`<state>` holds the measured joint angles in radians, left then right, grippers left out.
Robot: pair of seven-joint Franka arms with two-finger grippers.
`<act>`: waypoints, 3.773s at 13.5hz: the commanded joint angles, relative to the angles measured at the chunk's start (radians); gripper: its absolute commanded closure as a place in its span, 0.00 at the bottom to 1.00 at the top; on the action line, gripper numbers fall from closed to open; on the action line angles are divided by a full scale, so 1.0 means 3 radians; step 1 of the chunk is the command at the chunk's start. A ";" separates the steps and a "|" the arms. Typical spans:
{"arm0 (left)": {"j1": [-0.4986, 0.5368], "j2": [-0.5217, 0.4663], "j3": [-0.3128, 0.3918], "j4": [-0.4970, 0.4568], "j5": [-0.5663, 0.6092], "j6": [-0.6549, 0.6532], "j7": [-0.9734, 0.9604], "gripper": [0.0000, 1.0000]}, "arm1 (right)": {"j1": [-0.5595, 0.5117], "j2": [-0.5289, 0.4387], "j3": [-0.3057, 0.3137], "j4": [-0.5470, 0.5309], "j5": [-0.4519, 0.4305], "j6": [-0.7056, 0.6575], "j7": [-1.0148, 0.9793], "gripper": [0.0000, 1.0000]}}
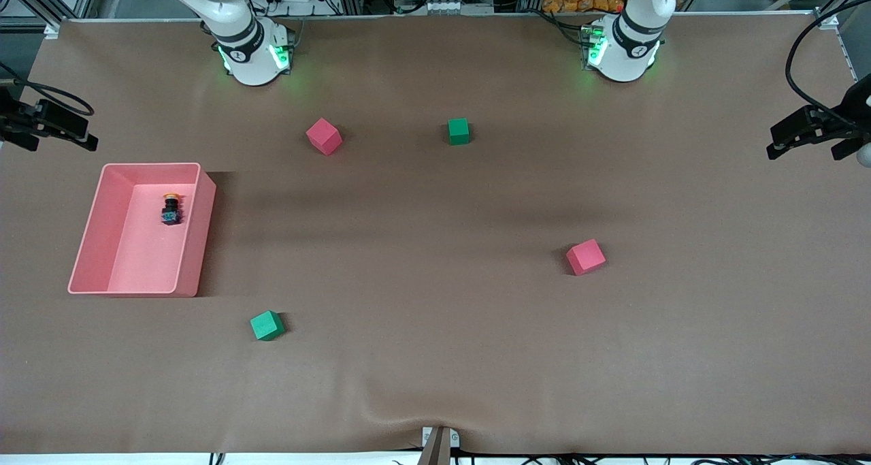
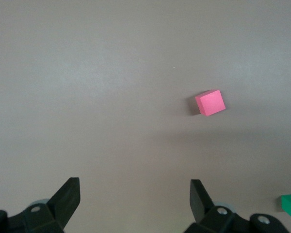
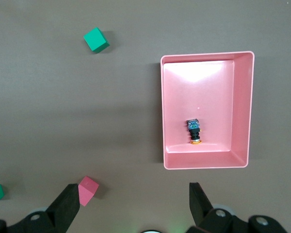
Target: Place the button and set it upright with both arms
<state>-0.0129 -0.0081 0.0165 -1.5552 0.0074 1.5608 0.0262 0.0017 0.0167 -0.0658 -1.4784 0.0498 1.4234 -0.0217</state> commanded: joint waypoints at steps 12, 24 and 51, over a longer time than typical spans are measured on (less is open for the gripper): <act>0.0017 0.0027 0.0006 0.0065 -0.0050 -0.0059 0.0056 0.00 | -0.0215 0.0011 0.0030 -0.0016 -0.0008 -0.0020 -0.0030 0.00; 0.0007 0.0027 0.0006 0.0060 -0.0050 -0.0059 0.0051 0.00 | -0.0404 0.0276 0.0025 -0.1657 -0.0222 0.1885 -0.0096 0.00; 0.0017 0.0027 0.0006 0.0050 -0.0055 -0.0084 0.0061 0.00 | -0.0993 0.1116 0.0050 -0.2742 -0.0227 0.3555 -0.1216 0.83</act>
<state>-0.0112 -0.0072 0.0180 -1.5560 0.0073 1.5504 0.0262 -0.2738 0.3719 -0.0692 -2.2872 -0.0157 2.5014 -0.3653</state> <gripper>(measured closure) 0.000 0.533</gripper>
